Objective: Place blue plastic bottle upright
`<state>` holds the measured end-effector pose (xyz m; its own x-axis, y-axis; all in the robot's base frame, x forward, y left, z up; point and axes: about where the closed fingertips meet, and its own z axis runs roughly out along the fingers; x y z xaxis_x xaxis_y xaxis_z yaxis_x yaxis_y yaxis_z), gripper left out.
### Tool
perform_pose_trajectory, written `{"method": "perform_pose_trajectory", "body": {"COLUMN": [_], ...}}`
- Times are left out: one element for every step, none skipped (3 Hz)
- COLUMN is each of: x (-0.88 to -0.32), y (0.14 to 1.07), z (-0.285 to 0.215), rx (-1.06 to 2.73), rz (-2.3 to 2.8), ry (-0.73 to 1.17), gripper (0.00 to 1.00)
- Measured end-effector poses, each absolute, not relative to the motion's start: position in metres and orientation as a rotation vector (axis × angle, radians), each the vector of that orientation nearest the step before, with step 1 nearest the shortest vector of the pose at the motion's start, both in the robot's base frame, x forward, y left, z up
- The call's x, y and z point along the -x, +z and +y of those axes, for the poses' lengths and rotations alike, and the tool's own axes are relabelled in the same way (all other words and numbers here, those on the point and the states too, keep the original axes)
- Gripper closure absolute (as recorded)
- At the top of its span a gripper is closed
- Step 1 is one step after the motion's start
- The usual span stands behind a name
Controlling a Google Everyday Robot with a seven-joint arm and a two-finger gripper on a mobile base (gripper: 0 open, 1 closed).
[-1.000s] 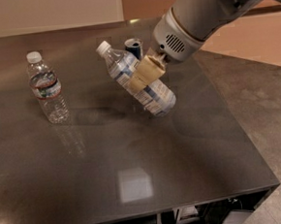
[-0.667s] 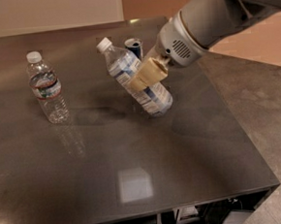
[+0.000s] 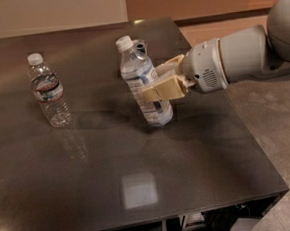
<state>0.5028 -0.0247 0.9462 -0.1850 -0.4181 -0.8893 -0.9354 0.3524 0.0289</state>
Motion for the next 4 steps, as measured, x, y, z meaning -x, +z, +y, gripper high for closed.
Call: {"method": "perform_pose_trajectory", "body": {"x": [-0.496, -0.490, -0.485, -0.482], "y": [0.945, 0.941, 0.929, 0.920], "z": [-0.027, -0.029, -0.027, -0.025], "rx": [1.148, 1.134, 1.108, 1.084], "rz": [1.626, 1.500, 1.425, 1.385], "ry": [0.844, 0.878, 0.930, 0.983], "gripper": [1.00, 1.00, 1.00, 1.00]}}
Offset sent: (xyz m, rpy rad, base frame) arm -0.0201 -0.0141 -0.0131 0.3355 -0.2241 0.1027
